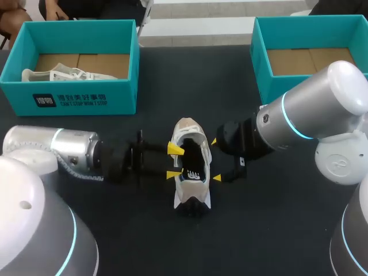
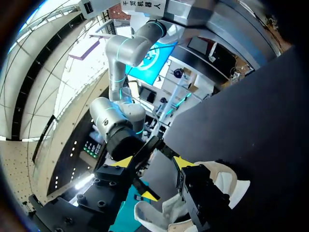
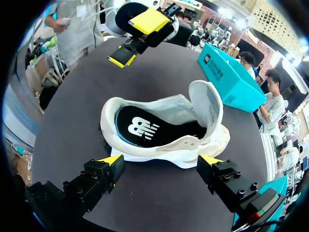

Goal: Take the shoe out of the shoebox, open the shoe tongue, remove and reinsert the insole, then place the shoe into the shoebox

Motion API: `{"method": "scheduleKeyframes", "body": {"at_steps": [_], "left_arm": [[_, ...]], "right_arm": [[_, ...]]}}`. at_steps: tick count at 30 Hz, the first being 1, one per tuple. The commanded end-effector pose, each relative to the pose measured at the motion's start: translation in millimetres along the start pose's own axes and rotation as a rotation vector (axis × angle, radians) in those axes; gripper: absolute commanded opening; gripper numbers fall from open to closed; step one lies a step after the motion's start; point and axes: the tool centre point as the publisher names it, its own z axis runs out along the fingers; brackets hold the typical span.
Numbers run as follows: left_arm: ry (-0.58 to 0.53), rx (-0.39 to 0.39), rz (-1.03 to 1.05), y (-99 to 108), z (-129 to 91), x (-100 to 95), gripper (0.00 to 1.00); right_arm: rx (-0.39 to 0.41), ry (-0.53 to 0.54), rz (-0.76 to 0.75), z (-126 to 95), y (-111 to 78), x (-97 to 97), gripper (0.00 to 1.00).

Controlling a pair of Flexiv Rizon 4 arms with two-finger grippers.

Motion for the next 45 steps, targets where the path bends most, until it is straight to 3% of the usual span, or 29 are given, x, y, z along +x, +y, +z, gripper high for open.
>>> {"method": "scheduleKeyframes", "body": {"at_steps": [1, 5, 8, 12, 14, 17, 19, 20, 22, 32, 38, 43, 45], "left_arm": [[0.139, 0.036, -0.018, 3.7, -12.1, -25.8, 0.56], [0.273, 0.075, -0.048, 8.7, -17.8, -38.7, 0.55], [0.431, 0.135, -0.072, 13.4, -23.1, -44.8, 0.51], [0.601, 0.147, -0.1, 22.3, -30.8, -59.3, 0.62], [0.687, 0.136, -0.102, 24.7, -33.3, -65.4, 0.61], [0.779, 0.103, -0.1, 28.5, -40.2, -77.8, 0.49], [0.842, 0.088, -0.118, 28.6, -43.1, -84.2, 0.49], [0.879, 0.083, -0.126, 28.0, -44.1, -85.7, 0.59], [0.879, 0.083, -0.126, 28.0, -44.1, -85.7, 0.98], [0.879, 0.083, -0.126, 28.0, -44.1, -85.7, 1.0], [0.879, 0.083, -0.126, 28.0, -44.1, -85.7, 1.0], [0.879, 0.083, -0.126, 28.0, -44.1, -85.7, 1.0], [0.879, 0.083, -0.126, 28.0, -44.1, -85.7, 1.0]], "right_arm": [[-0.002, -0.001, -0.001, -0.3, -0.5, 1.2, 1.0], [-0.002, -0.001, -0.001, -0.3, -0.5, 1.2, 1.0], [-0.002, -0.001, -0.001, -0.3, -0.5, 1.2, 1.0], [-0.002, -0.001, -0.001, -0.3, -0.5, 1.2, 1.0], [-0.011, 0.009, 0.015, -7.2, -7.5, -1.4, 1.0], [0.006, 0.033, 0.012, -23.6, -16.4, -5.2, 1.0], [0.021, 0.056, 0.006, -36.8, -22.3, -8.4, 1.0], [0.019, 0.069, 0.009, -43.3, -24.9, -9.8, 1.0], [0.027, 0.084, 0.017, -56.8, -30.6, -13.1, 1.0], [0.132, 0.095, 0.011, -114.4, -43.0, -45.5, 1.0], [0.194, 0.025, 0.054, -154.7, -38.4, -67.0, 1.0], [0.241, 0.037, 0.056, -177.5, -31.5, -76.8, 1.0], [0.304, 0.07, 0.042, -180.9, -34.4, -78.1, 1.0]]}}
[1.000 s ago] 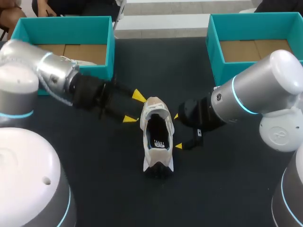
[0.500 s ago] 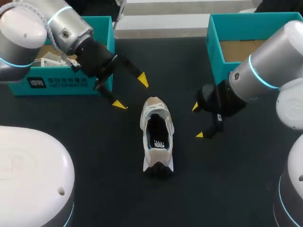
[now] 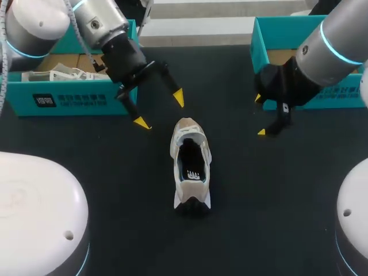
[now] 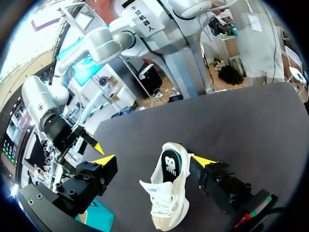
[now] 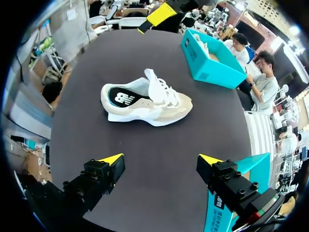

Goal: Take the shoe out of the shoebox, open the shoe tongue, remove and reinsert the insole, then place the shoe into the shoebox

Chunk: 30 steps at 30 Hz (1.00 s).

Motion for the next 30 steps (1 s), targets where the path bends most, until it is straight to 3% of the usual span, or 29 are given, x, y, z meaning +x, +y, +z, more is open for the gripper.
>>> {"method": "scheduleKeyframes", "body": {"at_steps": [1, 4, 8, 14, 23, 30], "left_arm": [[0.007, -0.001, -0.001, 0.5, -0.4, -0.8, 1.0], [0.007, -0.001, -0.001, 0.5, -0.4, -0.8, 1.0], [0.114, -0.05, -0.047, 3.2, 2.0, -0.6, 1.0], [0.191, -0.103, -0.109, 8.8, -11.9, -1.9, 1.0], [0.253, -0.086, -0.179, 16.8, -17.0, 3.6, 1.0], [0.271, -0.064, -0.199, 16.9, -4.3, 5.8, 1.0]], "right_arm": [[0.116, 0.013, 0.001, -50.5, -4.6, -6.1, 1.0], [0.116, 0.013, 0.001, -50.5, -4.6, -6.1, 1.0], [0.116, 0.013, 0.001, -50.5, -4.6, -6.1, 1.0], [0.116, 0.013, 0.001, -50.5, -4.6, -6.1, 1.0], [-0.011, 0.095, -0.051, -47.2, -15.0, 17.4, 1.0], [-0.008, 0.114, -0.063, -48.4, -19.9, 22.9, 1.0]]}}
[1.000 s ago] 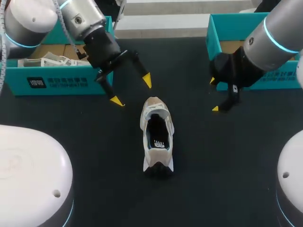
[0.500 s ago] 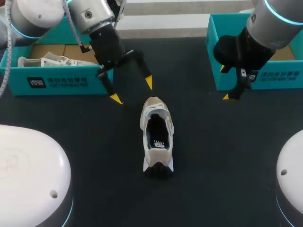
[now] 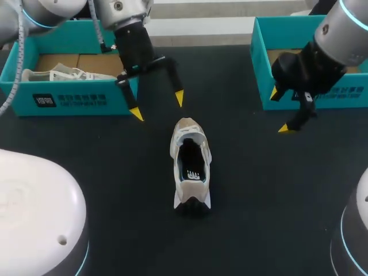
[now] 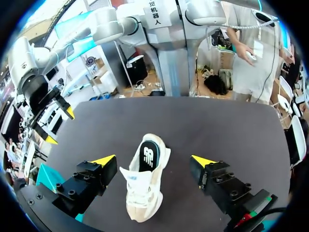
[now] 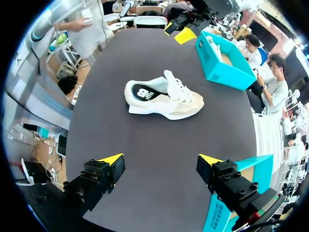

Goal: Take the shoe out of the shoebox, open the shoe tongue, remove and reinsert the insole, then place the shoe into the shoebox

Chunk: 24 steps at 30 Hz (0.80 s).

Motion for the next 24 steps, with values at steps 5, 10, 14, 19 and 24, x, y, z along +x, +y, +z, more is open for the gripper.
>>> {"method": "scheduleKeyframes", "body": {"at_steps": [5, 10, 14, 19, 24], "left_arm": [[0.054, -0.015, -0.023, 0.1, 14.8, -6.7, 0.29], [0.084, -0.02, 0.063, -5.4, 24.9, -6.8, 0.0], [0.148, -0.037, 0.189, -9.8, 38.0, -8.3, 0.0], [0.214, -0.071, 0.192, -5.8, 54.6, -14.2, 0.0], [0.235, -0.072, 0.186, -5.2, 76.8, -17.3, 0.0]], "right_arm": [[-0.018, -0.009, -0.002, -2.4, -4.1, 5.7, 1.0], [-0.018, -0.009, -0.002, -2.4, -4.1, 5.7, 1.0], [-0.018, -0.009, -0.002, -2.4, -4.1, 5.7, 1.0], [-0.018, -0.009, -0.002, -2.4, -4.1, 5.7, 1.0], [-0.018, -0.009, -0.002, -2.4, -4.1, 5.7, 1.0]]}}
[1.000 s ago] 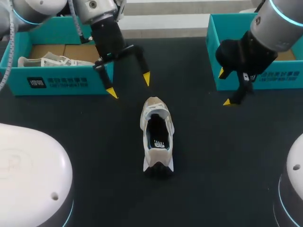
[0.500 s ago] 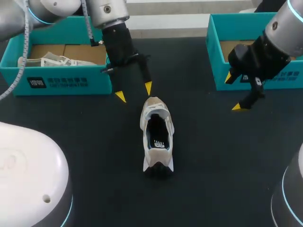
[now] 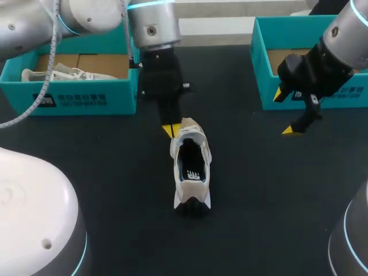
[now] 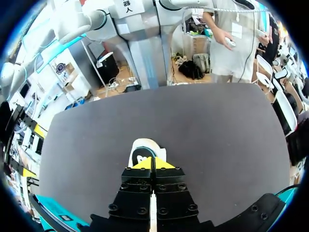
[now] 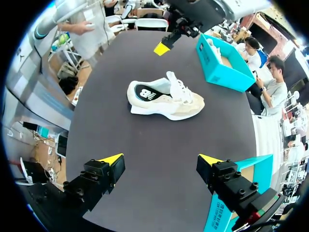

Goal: Take the shoe out of the shoebox, open the shoe tongue, remove and reinsert the insole, then place the shoe into the shoebox

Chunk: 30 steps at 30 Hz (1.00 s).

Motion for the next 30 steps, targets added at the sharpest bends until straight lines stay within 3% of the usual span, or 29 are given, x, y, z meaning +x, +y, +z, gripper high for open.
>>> {"method": "scheduleKeyframes", "body": {"at_steps": [1, 10, 17, 20, 30], "left_arm": [[0.028, 0.004, -0.01, 3.9, 20.2, -11.4, 0.0], [0.072, -0.017, -0.057, 15.8, 58.2, -8.5, 0.0], [0.096, -0.058, -0.075, 30.7, 73.1, -1.8, 0.0], [0.151, -0.135, -0.075, 34.2, 74.1, 0.3, 0.0], [0.151, -0.135, -0.075, 34.2, 74.1, 0.3, 0.0]], "right_arm": [[0.002, -0.001, 0.001, 1.3, 0.0, 0.0, 1.0], [0.002, -0.001, 0.001, 1.3, 0.0, 0.0, 1.0], [0.002, -0.001, 0.001, 1.3, 0.0, 0.0, 1.0], [0.002, -0.001, 0.001, 1.3, 0.0, 0.0, 1.0], [0.002, -0.001, 0.001, 1.3, 0.0, 0.0, 1.0]]}}
